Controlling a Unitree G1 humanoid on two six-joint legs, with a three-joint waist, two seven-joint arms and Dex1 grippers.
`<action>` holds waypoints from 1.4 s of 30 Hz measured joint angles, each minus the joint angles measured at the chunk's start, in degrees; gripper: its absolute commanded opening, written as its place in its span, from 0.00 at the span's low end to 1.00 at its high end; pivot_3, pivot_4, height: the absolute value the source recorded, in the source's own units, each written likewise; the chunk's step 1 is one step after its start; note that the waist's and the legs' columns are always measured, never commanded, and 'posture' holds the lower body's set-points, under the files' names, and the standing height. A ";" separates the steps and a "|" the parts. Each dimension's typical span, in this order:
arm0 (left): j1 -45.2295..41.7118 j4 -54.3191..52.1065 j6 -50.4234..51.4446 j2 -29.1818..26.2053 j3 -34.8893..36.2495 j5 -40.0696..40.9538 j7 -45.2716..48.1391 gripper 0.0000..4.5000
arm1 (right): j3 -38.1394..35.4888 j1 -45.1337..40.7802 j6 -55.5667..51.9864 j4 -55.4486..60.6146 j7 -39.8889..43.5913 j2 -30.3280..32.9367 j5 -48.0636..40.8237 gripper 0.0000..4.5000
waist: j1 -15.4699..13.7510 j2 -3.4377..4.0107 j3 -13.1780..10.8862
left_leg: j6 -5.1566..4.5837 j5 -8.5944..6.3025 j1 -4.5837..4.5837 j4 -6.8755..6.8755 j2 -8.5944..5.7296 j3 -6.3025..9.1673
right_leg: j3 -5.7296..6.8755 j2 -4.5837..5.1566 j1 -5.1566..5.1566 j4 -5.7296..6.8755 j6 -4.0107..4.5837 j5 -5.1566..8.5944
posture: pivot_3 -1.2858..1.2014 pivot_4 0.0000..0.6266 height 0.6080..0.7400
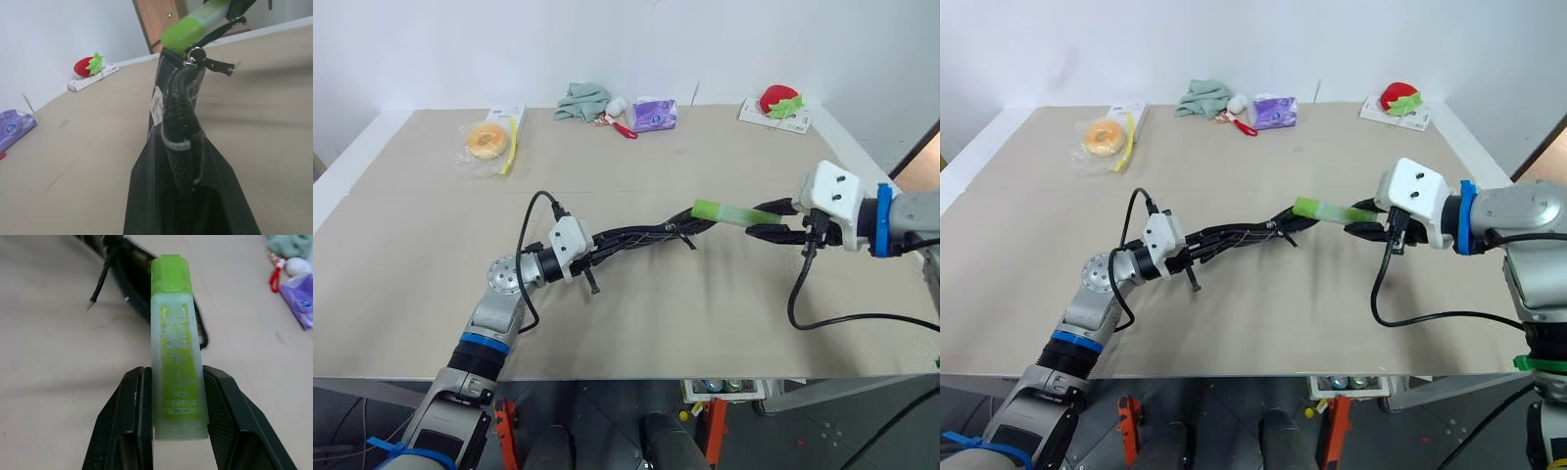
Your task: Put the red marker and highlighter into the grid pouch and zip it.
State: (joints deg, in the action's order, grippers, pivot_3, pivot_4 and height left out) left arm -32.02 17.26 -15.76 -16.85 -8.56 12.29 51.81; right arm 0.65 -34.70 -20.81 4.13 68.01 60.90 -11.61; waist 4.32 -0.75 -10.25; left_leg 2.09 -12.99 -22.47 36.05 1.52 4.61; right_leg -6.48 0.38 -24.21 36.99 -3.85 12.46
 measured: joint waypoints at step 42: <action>-0.23 -0.16 0.02 0.41 -0.05 -0.60 -0.07 0.00 | 5.78 -13.00 0.12 -2.92 4.00 -13.63 2.14 0.97 | -0.17 0.01 -0.06 | 0.04 -0.01 -0.05 0.05 0.00 0.07 | 0.03 0.01 -0.02 0.06 0.02 -0.03 | 0.52 0.24 0.99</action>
State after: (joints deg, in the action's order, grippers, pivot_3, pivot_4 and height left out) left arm -32.24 17.10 -15.74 -16.44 -8.62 11.69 51.74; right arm 6.43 -47.70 -20.69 1.21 72.01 47.26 -9.47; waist 4.15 -0.74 -10.31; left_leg 2.13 -13.00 -22.51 36.10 1.51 4.68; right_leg -6.45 0.39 -24.24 37.05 -3.84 12.43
